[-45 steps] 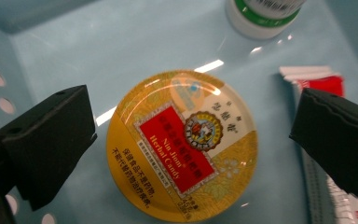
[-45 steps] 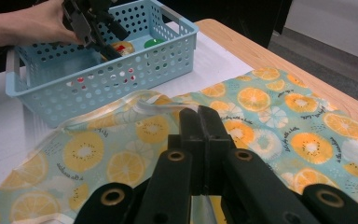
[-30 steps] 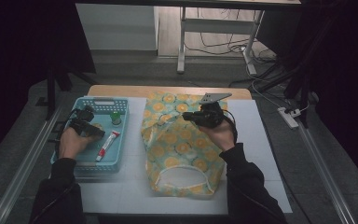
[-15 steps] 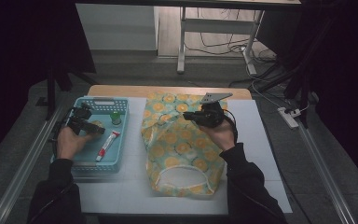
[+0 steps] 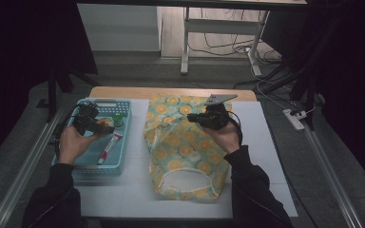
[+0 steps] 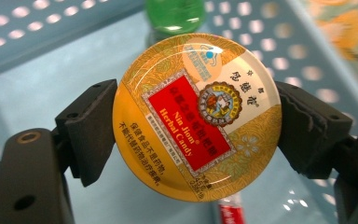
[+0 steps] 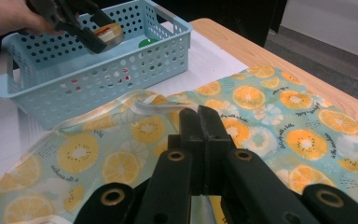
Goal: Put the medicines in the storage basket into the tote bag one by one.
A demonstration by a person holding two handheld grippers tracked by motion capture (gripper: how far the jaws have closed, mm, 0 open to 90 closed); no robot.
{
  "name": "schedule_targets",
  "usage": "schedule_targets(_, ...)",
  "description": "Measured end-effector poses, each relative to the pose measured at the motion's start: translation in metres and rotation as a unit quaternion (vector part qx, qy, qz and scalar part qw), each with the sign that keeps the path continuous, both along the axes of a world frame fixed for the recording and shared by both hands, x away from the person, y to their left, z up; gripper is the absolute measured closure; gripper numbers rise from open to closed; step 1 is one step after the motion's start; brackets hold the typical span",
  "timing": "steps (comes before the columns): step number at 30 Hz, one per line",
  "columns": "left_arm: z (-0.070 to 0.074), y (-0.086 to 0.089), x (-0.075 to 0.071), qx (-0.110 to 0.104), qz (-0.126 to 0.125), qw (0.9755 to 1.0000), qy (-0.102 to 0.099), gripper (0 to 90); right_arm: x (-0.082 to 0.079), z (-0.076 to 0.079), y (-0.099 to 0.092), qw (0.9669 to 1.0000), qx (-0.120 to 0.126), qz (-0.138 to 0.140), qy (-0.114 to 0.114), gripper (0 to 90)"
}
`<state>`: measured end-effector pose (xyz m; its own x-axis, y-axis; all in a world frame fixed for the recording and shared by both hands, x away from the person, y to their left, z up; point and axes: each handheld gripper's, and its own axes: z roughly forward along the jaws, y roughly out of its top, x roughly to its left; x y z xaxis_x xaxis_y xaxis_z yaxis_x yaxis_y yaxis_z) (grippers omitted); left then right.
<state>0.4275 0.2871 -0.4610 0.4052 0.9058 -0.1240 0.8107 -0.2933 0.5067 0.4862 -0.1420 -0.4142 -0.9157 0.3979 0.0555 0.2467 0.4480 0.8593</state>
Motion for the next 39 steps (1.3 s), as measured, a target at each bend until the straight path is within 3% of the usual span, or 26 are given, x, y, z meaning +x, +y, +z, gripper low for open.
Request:
schedule_targets(8, 0.012, -0.016, -0.013, -0.009, -0.036, 0.9992, -0.016, 20.6, 0.001, -0.001, 0.001, 1.0000, -0.002, 0.000, 0.002, 90.0)
schedule_targets(17, 0.023, -0.037, -0.026, -0.020, -0.075, 0.9965, -0.029, 20.6, 0.002, -0.002, 0.000, 1.0000, -0.003, -0.002, 0.001, 90.0)
schedule_targets(24, 0.030, -0.058, -0.035, -0.017, -0.110, 0.9931, -0.036, 20.7, 0.002, -0.003, 0.000, 1.0000, -0.004, -0.004, 0.000, 90.0)
schedule_targets(31, 0.035, -0.073, -0.042, -0.029, -0.135, 0.9896, -0.040, 20.6, 0.003, -0.003, 0.000, 1.0000, -0.005, -0.006, -0.001, 90.0)
schedule_targets(39, 0.041, -0.096, -0.048, -0.041, -0.172, 0.9834, -0.041, 20.6, 0.004, -0.005, 0.000, 0.9999, -0.007, -0.008, 0.000, 90.0)
